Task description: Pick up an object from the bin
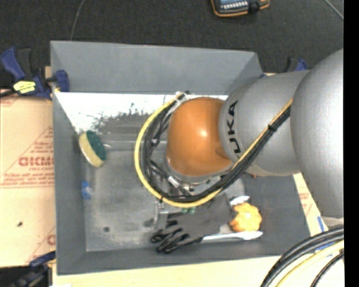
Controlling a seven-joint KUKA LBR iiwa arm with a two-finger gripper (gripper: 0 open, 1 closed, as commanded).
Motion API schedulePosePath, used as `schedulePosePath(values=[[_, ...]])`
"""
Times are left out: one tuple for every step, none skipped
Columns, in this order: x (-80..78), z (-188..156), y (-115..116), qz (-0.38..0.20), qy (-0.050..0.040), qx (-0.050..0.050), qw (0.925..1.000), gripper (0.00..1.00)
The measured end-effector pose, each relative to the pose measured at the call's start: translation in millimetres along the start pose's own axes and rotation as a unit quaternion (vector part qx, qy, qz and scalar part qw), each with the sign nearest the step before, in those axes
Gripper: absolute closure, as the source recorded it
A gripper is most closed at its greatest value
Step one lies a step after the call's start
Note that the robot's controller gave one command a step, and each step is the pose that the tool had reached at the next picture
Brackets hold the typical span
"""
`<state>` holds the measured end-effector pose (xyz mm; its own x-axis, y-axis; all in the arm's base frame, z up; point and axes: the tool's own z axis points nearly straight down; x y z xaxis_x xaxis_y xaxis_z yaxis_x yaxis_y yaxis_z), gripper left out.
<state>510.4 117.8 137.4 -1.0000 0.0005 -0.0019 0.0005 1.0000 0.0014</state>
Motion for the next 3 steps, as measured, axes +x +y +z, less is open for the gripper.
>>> schedulePosePath(values=[[10.0, 68, -77, -0.104, 0.0018, 0.0, 0.9946, 0.0], [25.4, -1, -84, -0.009, -0.0008, 0.0, 1.0, 0.0], [25.8, 37, -80, -0.288, 0.0023, -0.001, 0.9575, 0.0]])
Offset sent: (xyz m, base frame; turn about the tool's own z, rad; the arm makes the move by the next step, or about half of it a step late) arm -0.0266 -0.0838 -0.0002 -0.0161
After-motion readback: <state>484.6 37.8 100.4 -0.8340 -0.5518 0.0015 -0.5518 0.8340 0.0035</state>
